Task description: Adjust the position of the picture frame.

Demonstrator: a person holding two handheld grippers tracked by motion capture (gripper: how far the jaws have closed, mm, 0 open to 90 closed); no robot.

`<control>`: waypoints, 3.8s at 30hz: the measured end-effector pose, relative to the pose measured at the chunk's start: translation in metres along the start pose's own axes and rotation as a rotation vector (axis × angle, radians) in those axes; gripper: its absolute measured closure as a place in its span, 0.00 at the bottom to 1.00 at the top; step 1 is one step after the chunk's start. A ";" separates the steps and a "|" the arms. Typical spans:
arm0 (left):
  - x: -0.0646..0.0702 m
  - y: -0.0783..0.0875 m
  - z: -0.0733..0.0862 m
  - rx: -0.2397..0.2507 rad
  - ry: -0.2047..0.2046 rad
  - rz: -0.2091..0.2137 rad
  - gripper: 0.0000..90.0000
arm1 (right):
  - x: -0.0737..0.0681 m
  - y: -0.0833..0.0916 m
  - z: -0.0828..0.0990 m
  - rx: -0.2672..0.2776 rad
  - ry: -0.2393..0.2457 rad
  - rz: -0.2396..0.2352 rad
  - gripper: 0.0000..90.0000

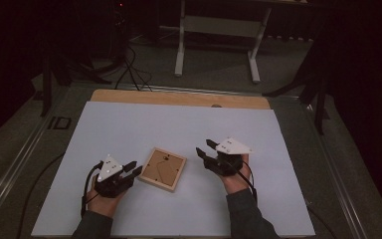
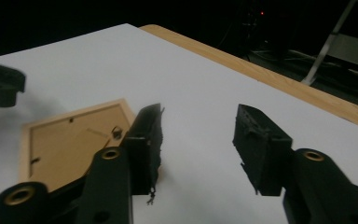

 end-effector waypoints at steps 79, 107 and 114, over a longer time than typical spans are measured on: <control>0.021 -0.068 0.002 -0.246 0.003 -0.122 1.00 | -0.030 -0.039 0.048 -0.372 0.011 -0.137 1.00; 0.035 -0.077 0.004 -0.252 0.052 -0.053 1.00 | -0.014 -0.029 0.057 -0.363 -0.075 -0.090 1.00; 0.041 -0.069 0.007 -0.259 0.015 -0.054 1.00 | -0.020 -0.025 0.062 -0.396 -0.079 -0.102 1.00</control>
Point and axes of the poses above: each handheld gripper's, and its own axes: y roughly backward along the jaws, z roughly out of its underside, x roughly to its right, the point moved 1 cm from there along -y, roughly forward along the jaws, and after that the axes turned 4 degrees about y, right-handed, at the moved point
